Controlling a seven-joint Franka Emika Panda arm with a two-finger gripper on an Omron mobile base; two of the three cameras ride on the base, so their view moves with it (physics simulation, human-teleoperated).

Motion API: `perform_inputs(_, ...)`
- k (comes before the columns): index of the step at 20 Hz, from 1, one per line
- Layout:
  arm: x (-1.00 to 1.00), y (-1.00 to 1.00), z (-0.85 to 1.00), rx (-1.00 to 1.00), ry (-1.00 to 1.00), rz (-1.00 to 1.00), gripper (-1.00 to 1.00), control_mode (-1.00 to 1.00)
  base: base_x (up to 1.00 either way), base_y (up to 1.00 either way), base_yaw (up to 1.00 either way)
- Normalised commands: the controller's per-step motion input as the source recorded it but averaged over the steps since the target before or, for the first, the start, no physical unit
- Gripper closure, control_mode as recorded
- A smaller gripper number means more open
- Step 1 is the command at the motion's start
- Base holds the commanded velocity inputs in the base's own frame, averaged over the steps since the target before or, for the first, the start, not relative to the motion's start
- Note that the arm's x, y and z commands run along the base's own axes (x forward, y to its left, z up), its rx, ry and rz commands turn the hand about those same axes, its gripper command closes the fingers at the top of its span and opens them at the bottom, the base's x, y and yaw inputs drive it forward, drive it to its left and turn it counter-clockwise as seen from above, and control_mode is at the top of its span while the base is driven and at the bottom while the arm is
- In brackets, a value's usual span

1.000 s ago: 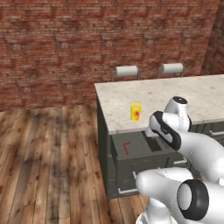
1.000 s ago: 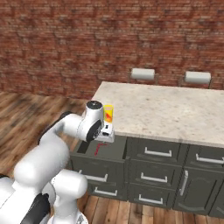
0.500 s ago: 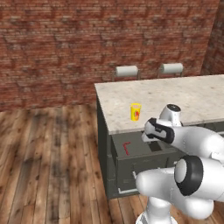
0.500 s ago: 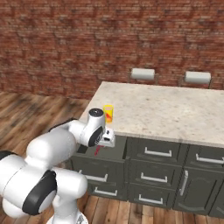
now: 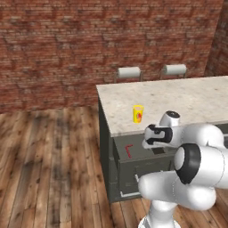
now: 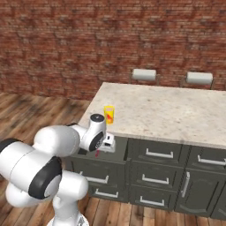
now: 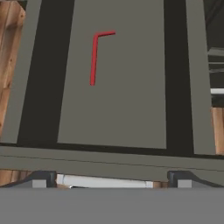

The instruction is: Pick up the straw from the right drawer and put it inside the smoothie cup.

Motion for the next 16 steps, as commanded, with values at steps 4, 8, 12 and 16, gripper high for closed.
perform_inputs(4, 0.05, 0.18, -0.21, 0.0, 0.02, 0.0, -1.0, -1.0, 0.0, 0.0, 0.0)
perform_inputs(8, 0.13, 0.13, -0.21, 0.0, 0.04, 0.0, -1.0, -1.0, 0.0, 0.0, 0.0)
perform_inputs(12, 0.22, 0.03, -0.24, 0.0, 0.04, 0.0, -1.0, -1.0, 0.0, 0.0, 0.0)
perform_inputs(16, 0.28, 0.0, -0.2, 0.0, 0.05, 0.0, -1.0, -1.0, 0.0, 0.0, 0.0)
